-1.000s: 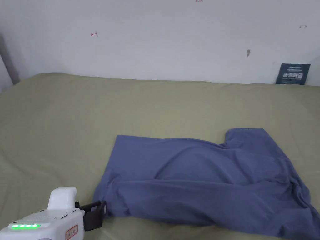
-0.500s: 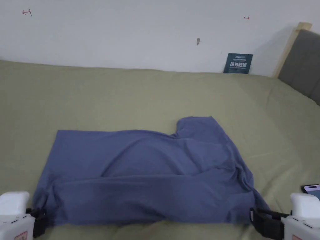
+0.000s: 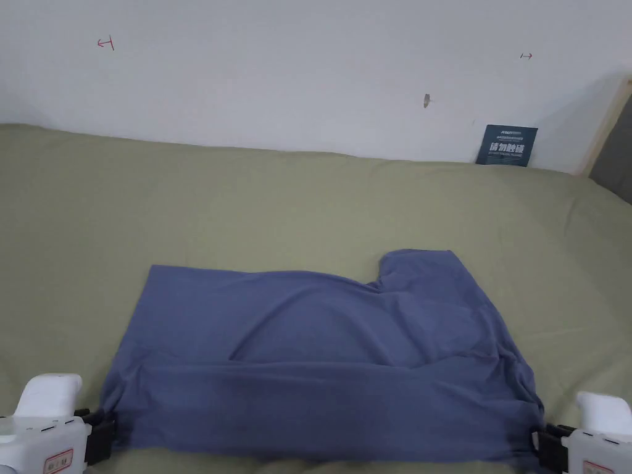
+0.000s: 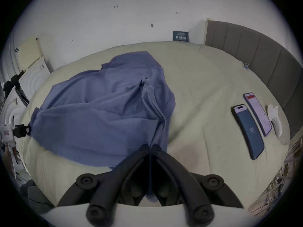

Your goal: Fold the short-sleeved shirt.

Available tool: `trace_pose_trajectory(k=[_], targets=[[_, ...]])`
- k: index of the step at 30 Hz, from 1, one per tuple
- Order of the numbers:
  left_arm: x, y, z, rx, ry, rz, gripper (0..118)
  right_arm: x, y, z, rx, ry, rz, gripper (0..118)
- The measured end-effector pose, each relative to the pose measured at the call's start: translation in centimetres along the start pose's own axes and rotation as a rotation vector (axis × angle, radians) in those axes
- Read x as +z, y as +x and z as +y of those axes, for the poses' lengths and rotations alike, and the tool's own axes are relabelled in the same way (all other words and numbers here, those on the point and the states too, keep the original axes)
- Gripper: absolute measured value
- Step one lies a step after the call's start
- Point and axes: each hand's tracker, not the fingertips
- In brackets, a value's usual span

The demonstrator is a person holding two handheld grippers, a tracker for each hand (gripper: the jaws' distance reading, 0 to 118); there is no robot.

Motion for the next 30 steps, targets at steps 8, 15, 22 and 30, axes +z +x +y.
trace_pose_trajectory(k=[8,15,22,30], targets=[[5.5,-1.1,0.4,0.025,0.071,-0.076,8,6.1,-0.3,1.0,0.067,0.055,0.039,2],[10.1,-2.3,-3.4,0.063,0.04,-0.122,8,10.8,1.0,-1.6,0.091,0.002,0.075,2],[11.0,-3.3,-10.2,0.087,-0.066,-0.097,8,11.7,1.1,-7.4,0.162,-0.157,0.067,2],[10.4,-3.4,-13.3,0.147,-0.047,-0.057,26,9.0,2.9,-11.0,0.064,-0.176,0.09,11]])
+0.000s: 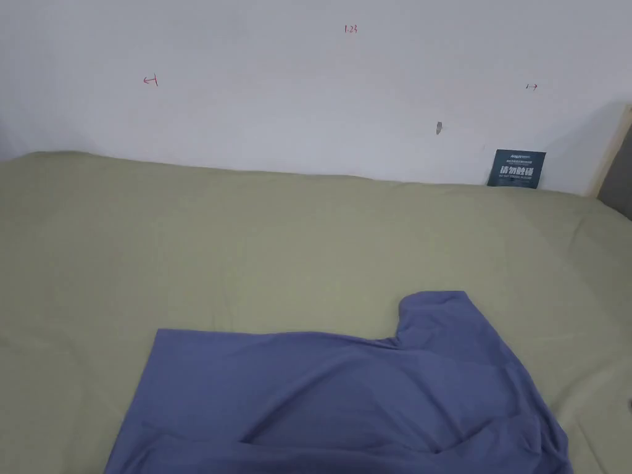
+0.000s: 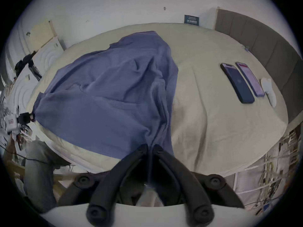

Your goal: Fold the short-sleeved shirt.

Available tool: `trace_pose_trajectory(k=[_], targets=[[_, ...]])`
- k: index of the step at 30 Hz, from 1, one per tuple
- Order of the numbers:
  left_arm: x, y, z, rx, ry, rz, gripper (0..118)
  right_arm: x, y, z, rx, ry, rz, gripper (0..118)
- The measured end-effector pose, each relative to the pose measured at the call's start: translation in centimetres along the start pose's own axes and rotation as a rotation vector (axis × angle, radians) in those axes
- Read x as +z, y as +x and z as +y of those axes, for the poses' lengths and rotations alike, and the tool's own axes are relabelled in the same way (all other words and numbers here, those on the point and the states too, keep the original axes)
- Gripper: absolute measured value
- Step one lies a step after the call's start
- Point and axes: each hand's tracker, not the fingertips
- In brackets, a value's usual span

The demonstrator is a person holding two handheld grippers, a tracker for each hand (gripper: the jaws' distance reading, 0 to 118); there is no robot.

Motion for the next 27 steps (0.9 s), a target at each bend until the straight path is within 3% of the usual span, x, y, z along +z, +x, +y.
trace_pose_trajectory(k=[2,3,4,8,10,12,13,14,15,16,17,19,27], targets=[[1.2,-0.3,-0.3,0.046,0.015,-0.002,59,0.9,0.9,-0.1,-0.028,-0.007,-0.056,76],[1.7,-0.5,-0.3,0.065,0.011,0.016,78,1.5,1.3,-0.1,-0.039,-0.007,-0.062,91],[2.5,-0.7,0.0,0.092,0.004,0.052,88,3.0,1.7,0.0,-0.049,0.043,-0.068,86],[7.8,0.1,2.4,0.099,0.244,0.075,87,9.0,0.7,1.9,-0.014,0.293,-0.148,84],[10.1,2.0,4.0,0.056,0.371,0.081,86,11.6,-1.4,3.1,0.013,0.416,-0.133,81],[12.6,5.0,5.3,0.007,0.51,0.067,82,14.1,-3.9,4.1,0.046,0.564,-0.131,63],[13.5,6.4,5.6,-0.014,0.555,0.069,72,15.0,-5.1,4.3,0.063,0.621,-0.136,43],[14.4,8.0,5.9,-0.042,0.593,0.085,53,15.8,-6.6,4.6,0.095,0.675,-0.143,19],[15.2,9.5,6.0,-0.077,0.647,0.097,25,16.7,-8.2,4.6,0.126,0.734,-0.161,0],[15.7,10.7,5.9,-0.109,0.697,0.107,0,17.2,-9.4,4.4,0.148,0.779,-0.187,0],[15.6,11.1,5.3,-0.121,0.76,0.122,0,17.8,-10.8,4.0,0.159,0.841,-0.231,0],[16.2,12.7,4.9,-0.115,0.814,0.071,0,17.9,-11.9,3.5,0.19,0.87,-0.208,0],[13.5,14.1,6.3,-0.203,0.661,0.052,0,16.0,-13.8,4.5,0.198,0.804,-0.148,0]])
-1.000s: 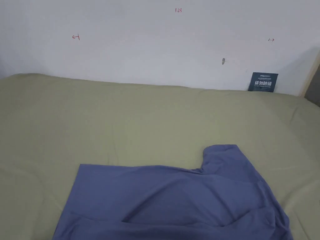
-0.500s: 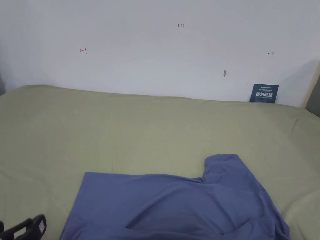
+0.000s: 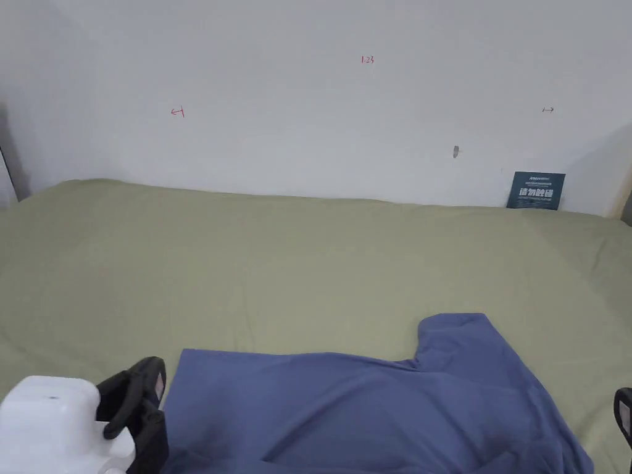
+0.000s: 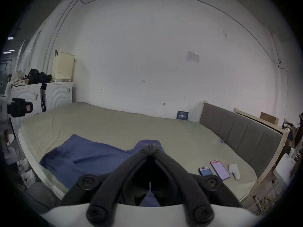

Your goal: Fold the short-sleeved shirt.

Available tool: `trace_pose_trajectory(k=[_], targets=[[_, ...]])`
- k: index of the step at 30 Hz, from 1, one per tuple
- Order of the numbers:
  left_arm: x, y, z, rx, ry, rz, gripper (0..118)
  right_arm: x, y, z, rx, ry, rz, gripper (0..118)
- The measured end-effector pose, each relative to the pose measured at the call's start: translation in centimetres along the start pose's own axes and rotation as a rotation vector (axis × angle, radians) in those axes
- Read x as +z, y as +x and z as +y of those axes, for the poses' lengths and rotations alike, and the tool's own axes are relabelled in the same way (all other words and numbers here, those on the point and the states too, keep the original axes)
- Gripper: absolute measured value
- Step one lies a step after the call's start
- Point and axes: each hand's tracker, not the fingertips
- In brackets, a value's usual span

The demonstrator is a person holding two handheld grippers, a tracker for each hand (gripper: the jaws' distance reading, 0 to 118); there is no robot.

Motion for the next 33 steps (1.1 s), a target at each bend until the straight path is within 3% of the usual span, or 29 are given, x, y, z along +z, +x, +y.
trace_pose_trajectory(k=[7,8,9,11,12,15,18,21,24,25,27,28,30,31,33], targets=[[-10.6,-3.2,2.8,0.027,-0.038,0.017,0,-4.1,0.6,-0.8,-0.021,-0.062,0.005,0],[-13.2,-3.7,3.6,0.048,-0.084,0.004,8,-4.8,0.7,-0.8,-0.022,-0.07,0.007,0],[-15.9,-4.4,4.4,0.047,-0.143,-0.017,24,-5.4,0.7,-0.9,-0.023,-0.075,0.007,0],[-21.6,-5.2,4.8,0.057,-0.322,-0.08,85,-6.5,0.8,-0.9,-0.024,-0.082,0.009,0],[-25.1,-5.6,4.3,0.069,-0.48,-0.096,98,-7.0,0.8,-1.0,-0.024,-0.085,0.009,0],[-31.3,-6.1,1.1,0.092,-0.662,-0.099,98,-8.1,0.9,-1.3,-0.028,-0.102,0.009,0],[-36.1,-6.6,-3.7,0.036,-0.826,-0.006,96,-9.0,1.2,-1.7,-0.038,-0.125,0.008,0],[-38.0,-6.7,-7.6,0.073,-0.941,0.078,85,-9.5,1.4,-2.2,-0.037,-0.148,0.005,0],[-36.5,-5.9,-7.5,0.082,-0.809,0.144,80,-10.8,1.4,-1.6,-0.003,-0.178,0.034,0],[-36.4,-5.6,-7.3,0.06,-0.826,0.132,71,-11.8,1.7,-1.3,0.007,-0.195,0.058,0],[-36.6,-5.5,-6.7,0.075,-0.823,0.013,21,-15.6,2.7,0.2,0.004,-0.234,0.102,0],[-36.7,-5.4,-6.7,0.089,-0.837,0.023,6,-17.6,3.2,1.0,-0.018,-0.25,0.132,0],[-36.9,-5.5,-6.7,0.062,-0.839,0.052,6,-24.1,4.7,2.6,-0.044,-0.336,0.192,1],[-37.0,-5.6,-6.9,0.06,-0.842,0.05,6,-27.1,5.3,2.9,-0.038,-0.401,0.206,20],[-37.0,-6.1,-7.0,0.084,-0.845,0.036,6,-35.3,6.7,2.0,-0.023,-0.701,0.211,96]])
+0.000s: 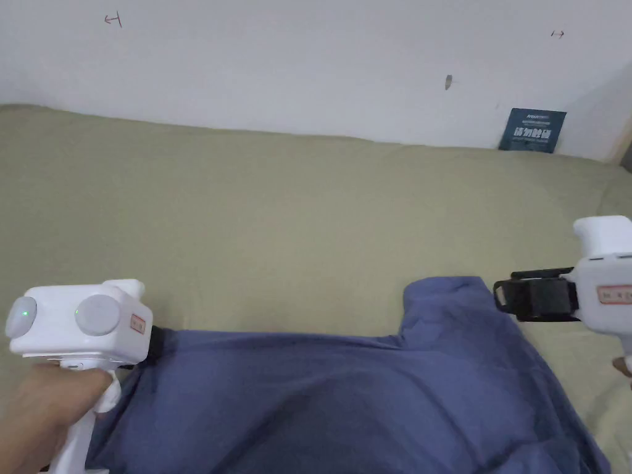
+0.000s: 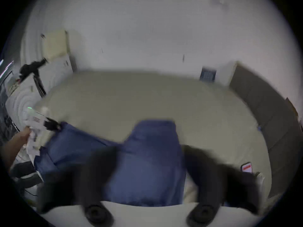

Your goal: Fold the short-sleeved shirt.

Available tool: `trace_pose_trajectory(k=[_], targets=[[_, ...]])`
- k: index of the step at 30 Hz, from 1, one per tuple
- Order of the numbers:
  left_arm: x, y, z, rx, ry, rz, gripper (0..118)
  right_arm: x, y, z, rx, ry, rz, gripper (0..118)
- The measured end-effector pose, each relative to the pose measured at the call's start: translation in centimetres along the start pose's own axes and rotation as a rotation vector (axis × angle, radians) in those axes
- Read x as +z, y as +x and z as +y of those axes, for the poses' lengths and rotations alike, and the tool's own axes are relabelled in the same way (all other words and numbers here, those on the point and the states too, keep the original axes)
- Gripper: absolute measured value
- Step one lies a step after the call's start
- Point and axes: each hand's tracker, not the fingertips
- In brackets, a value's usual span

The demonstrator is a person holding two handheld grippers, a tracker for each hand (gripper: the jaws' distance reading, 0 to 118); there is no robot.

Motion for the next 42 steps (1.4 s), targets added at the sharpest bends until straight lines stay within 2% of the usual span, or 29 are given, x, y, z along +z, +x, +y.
trace_pose_trajectory(k=[1,3,4,6,9,10,11,12,13,14,15,17,19,20,27,30,33,36,42], targets=[[0.6,0.1,-0.2,0.013,0.0,-0.012,6,-3.0,1.1,1.1,-0.008,-0.16,0.014,112],[0.9,-0.2,-0.4,0.02,-0.001,-0.031,6,-8.2,2.7,1.8,-0.083,-0.284,-0.103,94],[0.9,-0.3,-0.4,0.019,-0.003,-0.038,6,-9.9,3.4,1.7,-0.09,-0.332,-0.111,83],[0.8,-0.3,-0.3,0.019,-0.008,-0.046,6,-12.8,4.0,1.0,-0.127,-0.453,-0.136,82],[0.7,-0.2,-0.2,0.018,-0.016,-0.046,6,-14.5,4.6,0.7,-0.13,-0.447,-0.136,79],[0.7,-0.1,-0.2,0.011,-0.018,-0.045,6,-14.5,4.5,0.3,-0.131,-0.44,-0.134,67],[0.7,-0.1,-0.2,0.001,-0.019,-0.046,6,-14.3,4.4,0.2,-0.13,-0.426,-0.115,49],[0.7,-0.2,-0.3,-0.01,-0.018,-0.048,6,-14.1,4.2,0.2,-0.138,-0.426,-0.103,13],[0.5,-0.3,-0.2,-0.013,-0.017,-0.052,6,-13.8,4.0,0.1,-0.167,-0.431,-0.086,0],[0.5,-0.4,-0.2,-0.014,-0.014,-0.057,6,-13.6,3.8,-0.1,-0.212,-0.435,-0.069,0],[0.7,-0.5,-0.2,-0.009,-0.01,-0.062,6,-13.1,2.9,-0.1,-0.193,-0.377,-0.129,0],[1.0,-0.7,-0.3,0.008,0.007,-0.067,6,-12.0,2.1,0.0,-0.149,-0.36,-0.102,0],[2.5,-0.6,-0.5,-0.011,0.035,-0.07,6,-9.0,2.0,-0.3,-0.16,-0.301,-0.073,0],[3.7,-0.7,-0.6,-0.032,0.054,-0.088,6,-7.1,1.9,-0.2,-0.168,-0.25,-0.055,0],[15.7,-1.0,-1.1,-0.155,0.201,-0.158,6,8.1,1.2,-1.3,-0.062,-0.094,-0.017,0],[20.1,-1.7,-3.1,-0.18,0.245,-0.209,6,13.2,0.8,-3.4,-0.046,-0.062,0.005,0],[22.5,-2.4,-6.7,-0.223,0.218,-0.201,6,16.6,0.4,-7.3,-0.025,-0.044,0.016,0],[23.0,-3.4,-11.1,-0.235,0.195,-0.192,6,18.0,0.3,-11.8,-0.036,-0.044,0.026,0],[19.4,-5.4,-20.0,-0.176,0.106,-0.22,6,15.8,0.1,-22.6,-0.138,-0.1,0.044,0]])
